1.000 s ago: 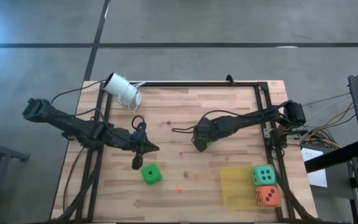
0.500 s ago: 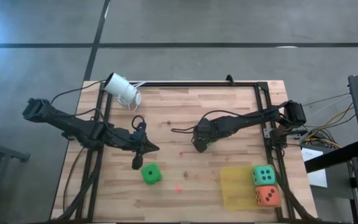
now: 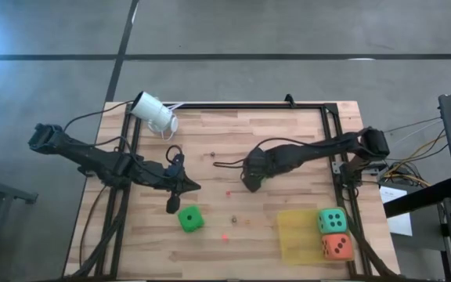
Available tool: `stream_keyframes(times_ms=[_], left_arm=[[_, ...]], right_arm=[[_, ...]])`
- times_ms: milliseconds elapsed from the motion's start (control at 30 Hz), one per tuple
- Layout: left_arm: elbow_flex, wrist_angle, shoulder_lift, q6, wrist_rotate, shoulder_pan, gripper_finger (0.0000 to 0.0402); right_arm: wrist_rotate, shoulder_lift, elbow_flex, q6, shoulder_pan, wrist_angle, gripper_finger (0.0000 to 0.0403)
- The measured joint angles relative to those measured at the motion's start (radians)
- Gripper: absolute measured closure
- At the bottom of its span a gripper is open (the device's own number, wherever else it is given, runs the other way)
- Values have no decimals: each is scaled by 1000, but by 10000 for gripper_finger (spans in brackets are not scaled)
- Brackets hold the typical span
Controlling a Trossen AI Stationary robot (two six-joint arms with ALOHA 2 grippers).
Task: Pick & Place Dice
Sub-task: Put the top large green die into the yellow bin
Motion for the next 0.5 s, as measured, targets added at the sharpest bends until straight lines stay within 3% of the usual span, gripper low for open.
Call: stream_keyframes(times_ms=[233, 500], left_arm=[[0, 0, 0, 3, 0, 0, 396], [0, 0, 0, 2, 0, 0, 396]], right_arm=[[0, -32, 156, 29, 123, -144, 58], [-1, -46, 259, 251, 333, -303, 58]])
